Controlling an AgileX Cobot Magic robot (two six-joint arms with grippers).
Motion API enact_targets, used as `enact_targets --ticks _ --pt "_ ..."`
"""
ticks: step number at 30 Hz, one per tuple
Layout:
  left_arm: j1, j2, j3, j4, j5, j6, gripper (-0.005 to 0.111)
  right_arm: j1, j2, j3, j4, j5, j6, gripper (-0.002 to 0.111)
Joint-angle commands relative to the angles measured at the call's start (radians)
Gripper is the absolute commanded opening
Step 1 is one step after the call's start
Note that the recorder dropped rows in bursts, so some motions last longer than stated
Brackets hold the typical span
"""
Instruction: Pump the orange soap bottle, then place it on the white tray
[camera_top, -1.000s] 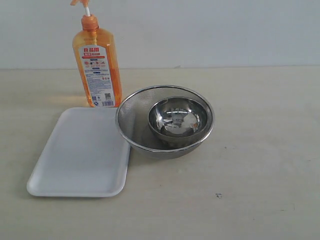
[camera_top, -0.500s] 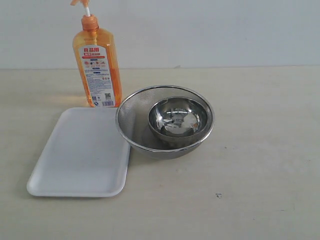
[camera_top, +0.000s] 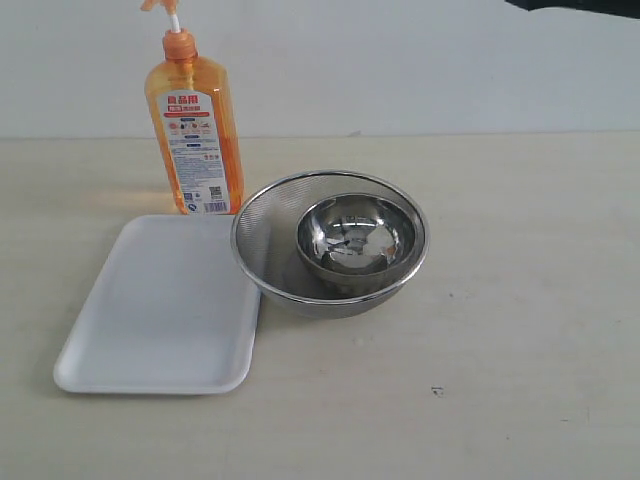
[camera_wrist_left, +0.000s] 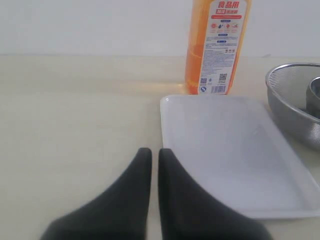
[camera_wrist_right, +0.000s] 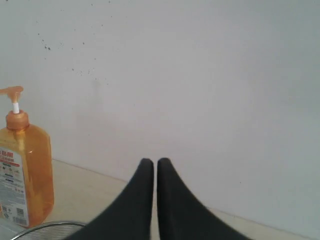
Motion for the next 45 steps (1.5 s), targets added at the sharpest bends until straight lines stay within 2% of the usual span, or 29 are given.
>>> enact_targets --ticks 1,4,7,10,13,15,17,20,24,26,29,34,37,42,45 --pt "0.004 -0.004 0.004 0.001 -0.002 -0.006 0.005 0.002 -0.005 0.047 -0.130 -0.006 0.220 0.000" --pt "0.004 -0.004 0.004 0.001 -0.002 -0.006 0.005 0.002 -0.005 0.101 -0.354 -0.046 0.606 0.000" --pt "0.004 -0.004 0.004 0.001 -0.002 -0.006 0.005 0.002 0.001 0.155 -0.522 -0.071 0.667 0.000" --pt "0.004 -0.004 0.004 0.001 -0.002 -0.006 0.005 0.002 0.001 0.237 -0.885 -0.222 0.800 0.000" --pt "0.004 -0.004 0.004 0.001 -0.002 -0.006 0.005 0.002 0.014 0.250 -1.144 -0.230 1.168 0.000" --pt "0.004 -0.004 0.004 0.001 -0.002 -0.006 0.005 -0.001 0.040 0.250 -1.321 -0.287 1.308 0.000" --pt "0.004 -0.004 0.004 0.001 -0.002 -0.006 0.005 -0.001 0.068 0.248 -1.383 -0.319 1.371 0.000" --pt "0.004 -0.004 0.004 0.001 -0.002 -0.006 0.005 -0.006 0.121 0.248 -1.377 -0.349 1.382 0.000" --pt "0.004 -0.004 0.004 0.001 -0.002 -0.006 0.005 -0.086 0.220 0.248 -1.386 -0.419 1.458 0.000" --pt "0.004 -0.004 0.004 0.001 -0.002 -0.006 0.005 -0.144 0.258 0.235 -1.449 -0.438 1.508 0.000" --pt "0.004 -0.004 0.004 0.001 -0.002 -0.006 0.005 -0.227 0.315 0.160 -1.690 -0.415 1.696 0.000" --pt "0.004 -0.004 0.004 0.001 -0.002 -0.006 0.005 -0.324 0.449 -0.094 -2.207 -0.370 2.110 0.000" --pt "0.004 -0.004 0.004 0.001 -0.002 -0.006 0.005 -0.389 0.551 -0.268 -2.408 -0.463 2.371 0.000" --pt "0.004 -0.004 0.004 0.001 -0.002 -0.006 0.005 -0.456 0.754 -0.482 -2.545 -0.731 2.424 0.000" --pt "0.004 -0.004 0.004 0.001 -0.002 -0.006 0.005 -0.458 0.871 -0.606 -2.626 -0.757 2.434 0.000"
